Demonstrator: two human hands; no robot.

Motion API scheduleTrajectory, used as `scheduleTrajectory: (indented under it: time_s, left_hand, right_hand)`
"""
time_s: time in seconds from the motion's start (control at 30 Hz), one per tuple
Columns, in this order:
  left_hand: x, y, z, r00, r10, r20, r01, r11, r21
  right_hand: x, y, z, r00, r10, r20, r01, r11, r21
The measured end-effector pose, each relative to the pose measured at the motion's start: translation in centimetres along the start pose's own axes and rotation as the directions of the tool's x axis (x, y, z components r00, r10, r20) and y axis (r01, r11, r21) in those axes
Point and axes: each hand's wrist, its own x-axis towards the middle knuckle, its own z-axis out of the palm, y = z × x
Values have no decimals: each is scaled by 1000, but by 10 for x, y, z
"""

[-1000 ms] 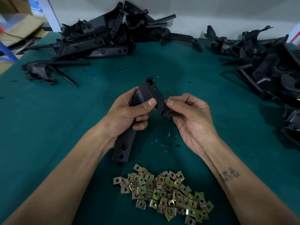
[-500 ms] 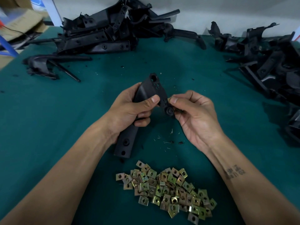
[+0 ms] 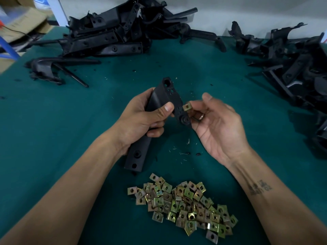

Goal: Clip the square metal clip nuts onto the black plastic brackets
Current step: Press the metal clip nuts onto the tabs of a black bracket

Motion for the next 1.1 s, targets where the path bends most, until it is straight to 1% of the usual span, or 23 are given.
scheduleTrajectory:
  time_s: [0.17,0.33,0.47,0.67,0.8,0.97,1.1]
  left_hand:
    - [0,0,-1,1000,1,-5,-1,1000,5]
    - [-1,-1,0,1000,-4,-16,4,1000,-7]
    - [0,-2,0,1000,-7,-28,7,1000,-4]
    - [0,-1,0,999,-2,-37,2,1000,-8]
    - [0,-2,-1,999,-3,-35,3,1000,-10]
    - [0,-4,-1,999,15,-44,-15,1000,0]
    - [0,-3,1,998,14,-54,-13,1000,9]
  right_hand:
    - [-3,2,2,998,-55,8,55,998,-23]
    - [-7,6,7,997,-82,-5,81,993,-81]
    - [-11,9,10,992,-123,-40,122,992,-27]
    - [-14,10,11,988,-155,-9,155,986,-58]
    - [-16,9,9,991,-136,6,136,987,-83]
    - [-18,8,6,996,-43,79,52,991,-122]
    - [-17,4,4,992,23,122,-11,995,-97]
